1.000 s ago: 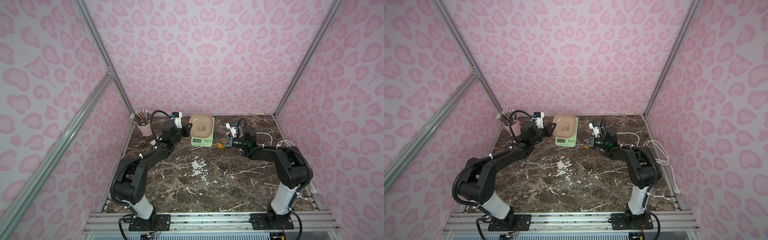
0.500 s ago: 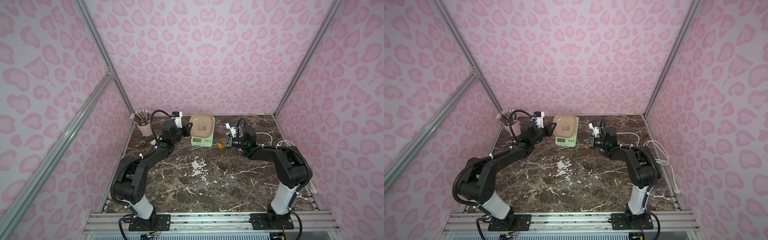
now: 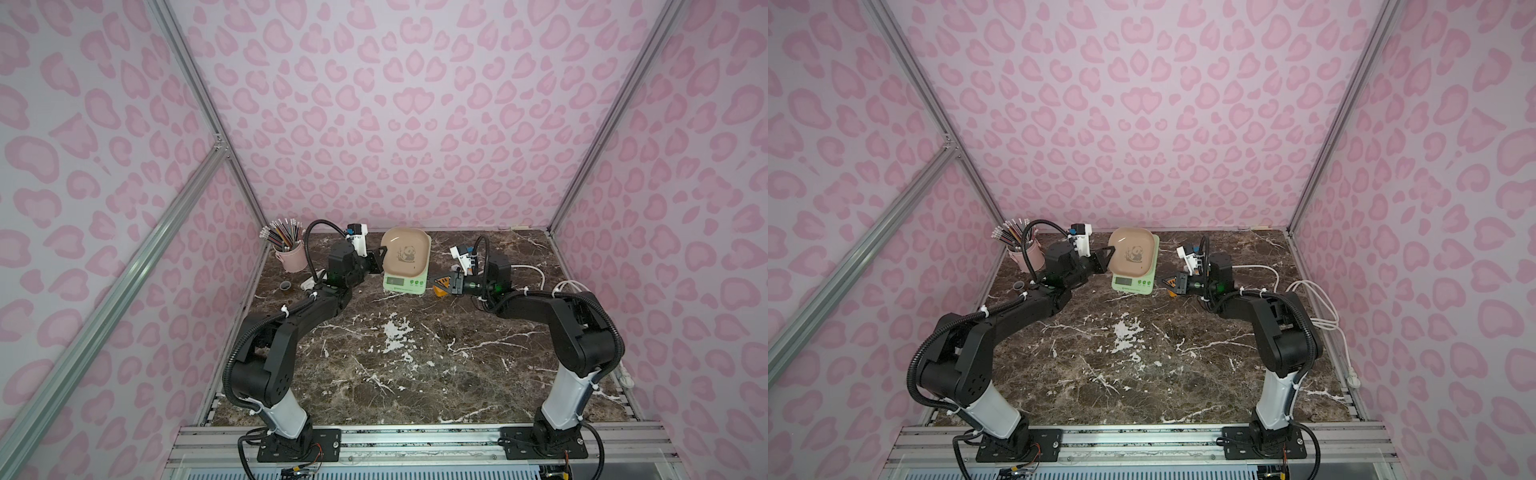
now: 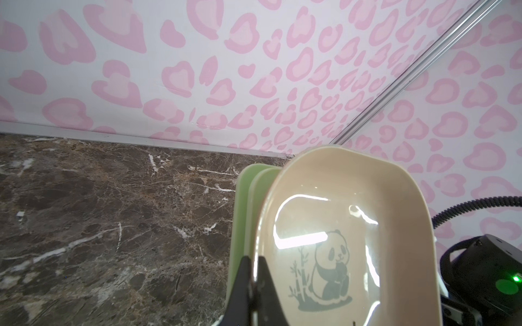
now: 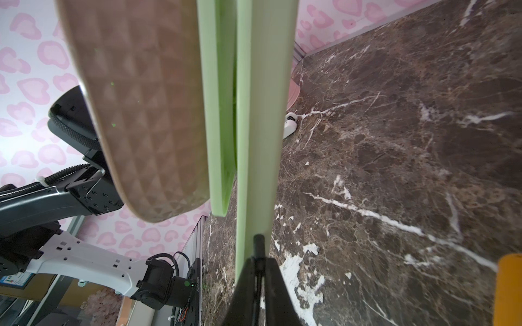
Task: Charge the electronic scale
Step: Insert the charging cable into the electronic scale.
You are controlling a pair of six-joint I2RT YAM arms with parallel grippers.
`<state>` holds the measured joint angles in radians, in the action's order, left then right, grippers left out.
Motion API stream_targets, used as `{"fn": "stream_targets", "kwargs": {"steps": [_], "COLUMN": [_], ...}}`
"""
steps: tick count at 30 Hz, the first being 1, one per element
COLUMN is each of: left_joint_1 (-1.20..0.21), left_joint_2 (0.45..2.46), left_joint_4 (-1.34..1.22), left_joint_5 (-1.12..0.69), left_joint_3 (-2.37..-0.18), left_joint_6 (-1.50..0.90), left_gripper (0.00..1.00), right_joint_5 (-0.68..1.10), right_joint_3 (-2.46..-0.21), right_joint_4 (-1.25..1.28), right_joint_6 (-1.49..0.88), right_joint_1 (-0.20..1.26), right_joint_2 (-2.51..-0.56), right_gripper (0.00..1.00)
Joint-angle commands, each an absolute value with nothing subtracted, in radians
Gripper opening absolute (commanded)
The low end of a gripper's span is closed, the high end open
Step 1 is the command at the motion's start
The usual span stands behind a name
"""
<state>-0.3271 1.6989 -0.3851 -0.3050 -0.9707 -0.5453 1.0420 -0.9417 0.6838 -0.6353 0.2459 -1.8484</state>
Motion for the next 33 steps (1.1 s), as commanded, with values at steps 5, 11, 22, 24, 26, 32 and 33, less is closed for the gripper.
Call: {"fn": "stream_targets", "kwargs": {"steps": [5,11,22,24,26,32,33], "left_joint_1": [-0.338,-0.338,-0.339,-0.338,-0.339,-0.338,-0.338], "left_joint_2": [1.697,1.692,1.691,1.688,1.684,1.678,1.678], "left_joint_4": [-0.500,-0.496,-0.486,-0.486,-0.486,-0.450,-0.449], "left_joint_5": [-0.338,-0.331,-0.327,-0.326,-0.321,-0.316,-0.316], "left_joint_3": [-0.980,-0.975,-0.979,-0.980,-0.979,-0.984,-0.985], "left_joint_6": [-0.577,-0.573,-0.567,-0.566,-0.562,-0.558,-0.557], "left_gripper": [0.04,0.04,0.04,0.04,0.04,0.04,0.05], "right_joint_5": [1.005,1.001,0.983,0.981,0.981,1.001,1.002], "right_joint_3": [-0.966,-0.964,-0.957,-0.956,-0.954,-0.961,-0.966], "right_joint_4": [0.591,0.567,0.520,0.515,0.511,0.482,0.472], "right_joint_6": [-0.559,-0.529,-0.476,-0.468,-0.460,-0.422,-0.414], "right_joint_1": [0.248,0.239,0.217,0.216,0.214,0.216,0.216], "right_joint_2": [-1.832,-1.807,-1.772,-1.765,-1.758,-1.748,-1.749], "right_gripper": [0.19,0.28,0.32,0.33,0.33,0.36,0.36]}}
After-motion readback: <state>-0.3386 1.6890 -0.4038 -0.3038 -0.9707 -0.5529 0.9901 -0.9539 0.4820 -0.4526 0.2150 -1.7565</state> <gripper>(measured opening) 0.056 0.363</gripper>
